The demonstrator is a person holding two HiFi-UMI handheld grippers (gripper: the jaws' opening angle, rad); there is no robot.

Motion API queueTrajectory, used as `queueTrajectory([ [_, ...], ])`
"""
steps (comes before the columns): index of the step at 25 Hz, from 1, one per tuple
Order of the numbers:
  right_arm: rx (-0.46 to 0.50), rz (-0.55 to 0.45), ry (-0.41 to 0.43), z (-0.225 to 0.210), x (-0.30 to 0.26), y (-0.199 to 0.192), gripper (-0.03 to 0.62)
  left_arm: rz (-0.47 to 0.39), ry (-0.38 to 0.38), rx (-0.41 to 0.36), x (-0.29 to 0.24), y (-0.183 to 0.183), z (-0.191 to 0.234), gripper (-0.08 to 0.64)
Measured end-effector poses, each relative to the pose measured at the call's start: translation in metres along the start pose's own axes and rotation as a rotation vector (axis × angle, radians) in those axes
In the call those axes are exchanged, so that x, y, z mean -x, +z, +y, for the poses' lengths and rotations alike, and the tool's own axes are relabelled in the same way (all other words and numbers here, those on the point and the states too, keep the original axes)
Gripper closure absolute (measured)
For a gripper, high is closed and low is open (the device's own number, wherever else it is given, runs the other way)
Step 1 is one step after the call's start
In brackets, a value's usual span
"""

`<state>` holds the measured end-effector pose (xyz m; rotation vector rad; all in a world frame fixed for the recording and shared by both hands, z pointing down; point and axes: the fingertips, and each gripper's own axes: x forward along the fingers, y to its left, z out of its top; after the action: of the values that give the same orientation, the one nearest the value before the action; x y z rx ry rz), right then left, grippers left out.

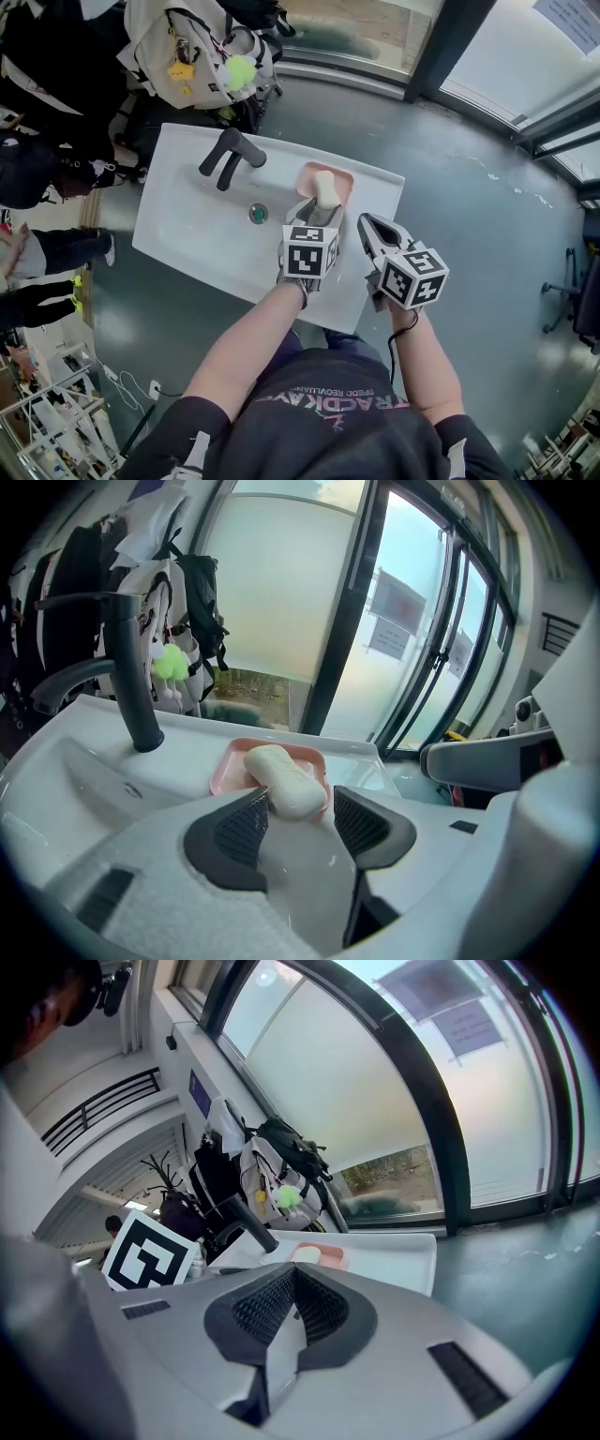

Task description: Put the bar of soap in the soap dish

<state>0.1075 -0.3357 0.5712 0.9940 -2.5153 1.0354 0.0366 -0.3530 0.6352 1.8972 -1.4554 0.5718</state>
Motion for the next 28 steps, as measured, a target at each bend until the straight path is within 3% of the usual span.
queueTrajectory([
  [13, -0.002, -0.002, -0.017, -0.007, 0.008, -0.002, 0.583, 0.0, -0.063, 0.004, -0.014, 0.001, -0.015, 0.335],
  [20, -0.011, 0.003, -0.025, -0.013, 0.008, -0.005, 0.583, -0.031, -0.045, 0.018, -0.017, 0.014, -0.006, 0.398],
  [24, -0.001, 0.009, -0.017, -0.01, 0.005, -0.004, 0.583, -0.054, -0.034, 0.037, -0.01, 0.018, 0.0, 0.544],
  [28, 0.016, 0.016, -0.002, -0.001, 0.002, -0.004, 0.583, -0.061, -0.052, 0.054, 0.002, 0.015, 0.003, 0.549],
])
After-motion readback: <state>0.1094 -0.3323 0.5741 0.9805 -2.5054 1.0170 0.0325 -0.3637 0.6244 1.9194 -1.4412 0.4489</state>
